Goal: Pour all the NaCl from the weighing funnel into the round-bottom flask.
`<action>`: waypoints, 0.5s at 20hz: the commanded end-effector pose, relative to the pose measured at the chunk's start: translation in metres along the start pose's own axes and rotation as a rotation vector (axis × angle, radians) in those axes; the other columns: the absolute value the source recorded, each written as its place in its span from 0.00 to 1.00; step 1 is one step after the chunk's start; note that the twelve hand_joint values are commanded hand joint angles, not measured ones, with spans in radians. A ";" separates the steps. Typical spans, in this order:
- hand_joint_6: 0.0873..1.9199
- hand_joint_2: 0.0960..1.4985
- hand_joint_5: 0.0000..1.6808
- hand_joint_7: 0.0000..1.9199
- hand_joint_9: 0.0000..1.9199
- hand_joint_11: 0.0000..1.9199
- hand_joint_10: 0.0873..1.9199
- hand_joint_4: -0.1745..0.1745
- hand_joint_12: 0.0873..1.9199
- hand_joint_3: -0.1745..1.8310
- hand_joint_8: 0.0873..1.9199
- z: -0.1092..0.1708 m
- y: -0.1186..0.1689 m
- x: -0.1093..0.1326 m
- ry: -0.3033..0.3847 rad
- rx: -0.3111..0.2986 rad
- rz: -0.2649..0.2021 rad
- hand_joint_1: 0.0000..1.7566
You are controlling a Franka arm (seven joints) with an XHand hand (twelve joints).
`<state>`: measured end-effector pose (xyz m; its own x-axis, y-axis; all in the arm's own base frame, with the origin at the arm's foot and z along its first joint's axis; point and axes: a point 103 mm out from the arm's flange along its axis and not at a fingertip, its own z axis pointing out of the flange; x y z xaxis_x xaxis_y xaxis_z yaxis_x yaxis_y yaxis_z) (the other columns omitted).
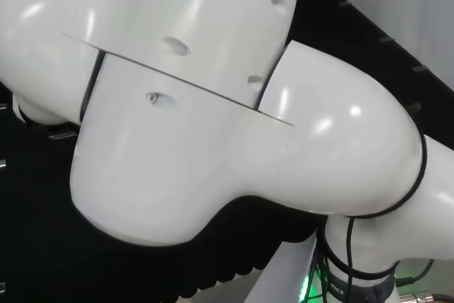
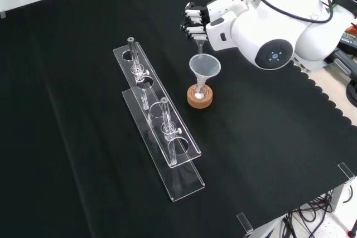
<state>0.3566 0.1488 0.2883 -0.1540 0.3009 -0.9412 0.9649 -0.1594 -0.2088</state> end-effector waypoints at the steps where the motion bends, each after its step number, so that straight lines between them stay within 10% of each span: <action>1: 0.16 0.68 0.81 0.37 0.60 0.49 0.02 1.00 0.47 0.00 0.28 -0.003 -0.003 -0.001 -0.020 -0.010 0.009 0.64; 10: 0.16 0.68 0.81 0.38 0.60 0.49 0.02 1.00 0.47 0.00 0.28 -0.006 -0.007 -0.003 -0.070 -0.023 0.031 0.64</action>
<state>0.3522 0.1533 0.2926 -0.1441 0.2556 -0.9560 0.9713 -0.1481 -0.1860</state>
